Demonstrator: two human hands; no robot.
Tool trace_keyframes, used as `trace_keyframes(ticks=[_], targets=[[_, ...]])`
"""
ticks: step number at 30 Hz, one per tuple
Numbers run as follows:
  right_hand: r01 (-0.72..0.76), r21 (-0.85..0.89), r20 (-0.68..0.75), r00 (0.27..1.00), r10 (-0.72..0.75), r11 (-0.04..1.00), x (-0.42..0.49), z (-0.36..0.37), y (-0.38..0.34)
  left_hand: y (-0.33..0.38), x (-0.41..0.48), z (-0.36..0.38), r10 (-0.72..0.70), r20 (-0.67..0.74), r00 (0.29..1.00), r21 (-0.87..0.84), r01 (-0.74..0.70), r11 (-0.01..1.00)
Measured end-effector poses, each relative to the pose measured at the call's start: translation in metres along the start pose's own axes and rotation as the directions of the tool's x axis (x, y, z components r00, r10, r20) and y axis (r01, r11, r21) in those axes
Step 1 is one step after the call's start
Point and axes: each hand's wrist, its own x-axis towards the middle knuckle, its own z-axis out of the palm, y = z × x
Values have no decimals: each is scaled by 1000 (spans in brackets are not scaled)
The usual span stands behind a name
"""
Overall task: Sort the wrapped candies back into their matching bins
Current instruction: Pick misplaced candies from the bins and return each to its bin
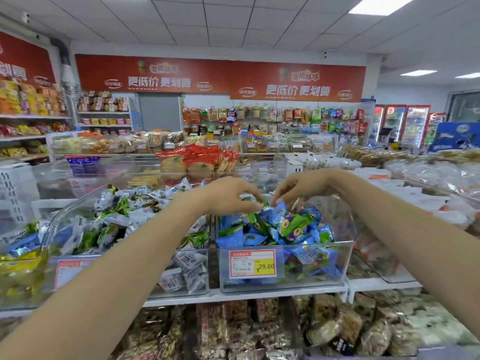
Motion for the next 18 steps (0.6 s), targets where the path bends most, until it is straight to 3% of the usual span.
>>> trace_keyframes(ticks=[4, 7, 11, 15, 18], targets=[[76, -3, -307, 949, -73, 997, 14, -4, 2, -20, -1, -1, 66, -160, 985, -39, -73, 997], [36, -101, -380, 922, -72, 994, 30, -3, 7, -33, 2, -3, 89, -214, 973, -88, -110, 990], [-90, -169, -310, 950, 33, 982, 54, -1, 15, -42, 14, -7, 116, -192, 975, -105, -138, 985], [-187, -189, -151, 976, 160, 964, 75, -3, 18, -48, 33, -12, 120, -161, 980, -119, -140, 983], [-202, -312, -57, 979, 194, 928, 88, -5, 15, -49, 45, -15, 124, -161, 979, -154, -149, 977]])
